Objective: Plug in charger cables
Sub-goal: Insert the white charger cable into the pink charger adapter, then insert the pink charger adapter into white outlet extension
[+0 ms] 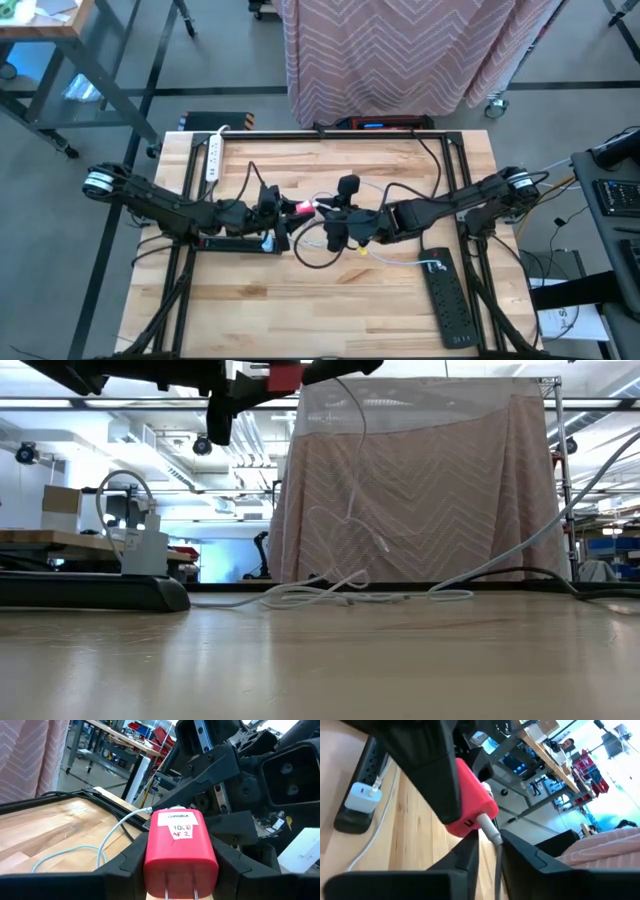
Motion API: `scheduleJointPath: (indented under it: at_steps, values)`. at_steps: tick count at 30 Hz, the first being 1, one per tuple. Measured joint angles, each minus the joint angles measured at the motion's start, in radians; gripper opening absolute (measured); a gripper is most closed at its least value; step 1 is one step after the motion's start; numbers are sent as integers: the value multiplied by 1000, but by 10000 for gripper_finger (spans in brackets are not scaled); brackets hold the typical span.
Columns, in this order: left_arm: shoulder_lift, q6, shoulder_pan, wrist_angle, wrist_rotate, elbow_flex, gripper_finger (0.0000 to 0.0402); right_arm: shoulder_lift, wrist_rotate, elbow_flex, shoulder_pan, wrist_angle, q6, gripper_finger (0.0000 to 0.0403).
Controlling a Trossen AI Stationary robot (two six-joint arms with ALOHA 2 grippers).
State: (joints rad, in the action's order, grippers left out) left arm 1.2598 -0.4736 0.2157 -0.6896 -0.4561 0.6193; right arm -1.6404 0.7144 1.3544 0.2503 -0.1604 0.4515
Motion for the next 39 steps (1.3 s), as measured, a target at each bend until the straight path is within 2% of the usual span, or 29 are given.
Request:
scheduleJointPath:
  at_steps: [4, 10, 19, 22, 26, 32, 39]
  values:
    - [0, -7, 0, 2, 13, 0, 134, -1, 0, 0, 3, -12, 35, 90]
    - [-43, -25, -3, 90, 95, 1, 134, 9, 1, 0, 43, -44, 143, 130]
    - [-92, -12, -4, 170, 303, 2, 134, 9, -73, -1, 91, -15, 226, 236]
    - [-83, -12, -3, 167, 317, 2, 134, 9, -78, -1, 93, 27, 268, 270]
    - [-59, -14, -4, 175, 330, 17, 134, 0, -138, -1, 91, 99, 315, 302]
    - [-9, 8, 1, 175, 399, 87, 134, -31, -196, -2, 78, 131, 314, 302]
    - [33, 16, 6, 185, 432, 124, 134, -43, -198, -1, 87, 152, 297, 254]
